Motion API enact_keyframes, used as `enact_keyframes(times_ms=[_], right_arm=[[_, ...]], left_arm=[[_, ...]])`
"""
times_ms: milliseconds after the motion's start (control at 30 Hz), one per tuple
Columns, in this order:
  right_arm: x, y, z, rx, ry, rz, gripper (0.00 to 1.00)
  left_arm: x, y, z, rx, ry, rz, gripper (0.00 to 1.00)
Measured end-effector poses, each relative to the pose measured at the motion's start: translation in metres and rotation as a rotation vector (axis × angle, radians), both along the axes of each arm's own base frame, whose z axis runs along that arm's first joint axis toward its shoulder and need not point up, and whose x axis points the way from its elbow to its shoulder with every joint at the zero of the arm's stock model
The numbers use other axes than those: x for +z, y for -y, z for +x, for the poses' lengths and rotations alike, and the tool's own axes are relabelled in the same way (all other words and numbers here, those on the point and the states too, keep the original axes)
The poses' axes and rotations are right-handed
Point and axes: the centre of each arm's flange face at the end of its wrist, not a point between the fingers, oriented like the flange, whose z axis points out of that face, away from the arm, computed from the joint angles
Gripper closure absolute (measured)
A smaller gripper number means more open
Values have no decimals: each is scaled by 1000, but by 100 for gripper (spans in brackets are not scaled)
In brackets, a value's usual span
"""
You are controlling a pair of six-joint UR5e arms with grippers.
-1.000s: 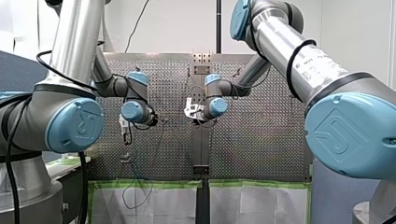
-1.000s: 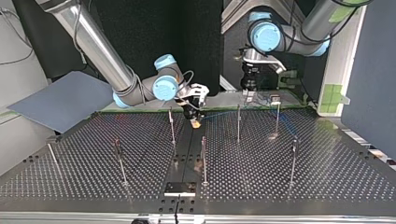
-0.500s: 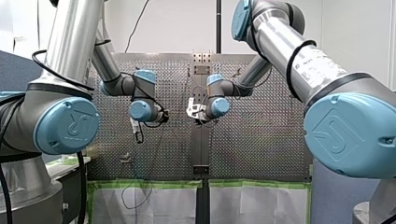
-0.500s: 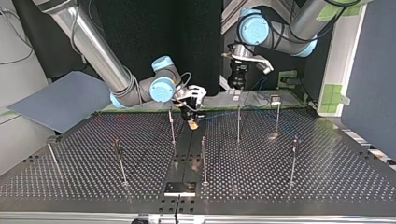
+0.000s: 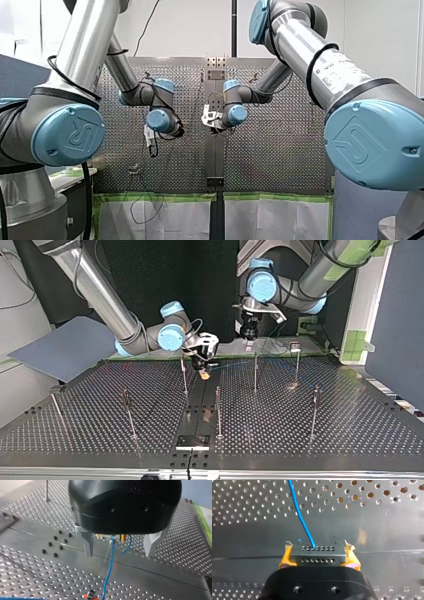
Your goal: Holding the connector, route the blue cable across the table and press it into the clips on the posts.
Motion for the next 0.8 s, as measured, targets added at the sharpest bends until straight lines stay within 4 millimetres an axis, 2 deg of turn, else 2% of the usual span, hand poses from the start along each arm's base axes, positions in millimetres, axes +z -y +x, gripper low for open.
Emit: enact_keyframes(times_ms=[333,800], right_arm=[[0,1,-1,-3,1,1,100],[0,0,0,8,7,6,100]], left_arm=[[15,17,24,-13,11,-3,0],[-7,29,64,39,-21,35,0]])
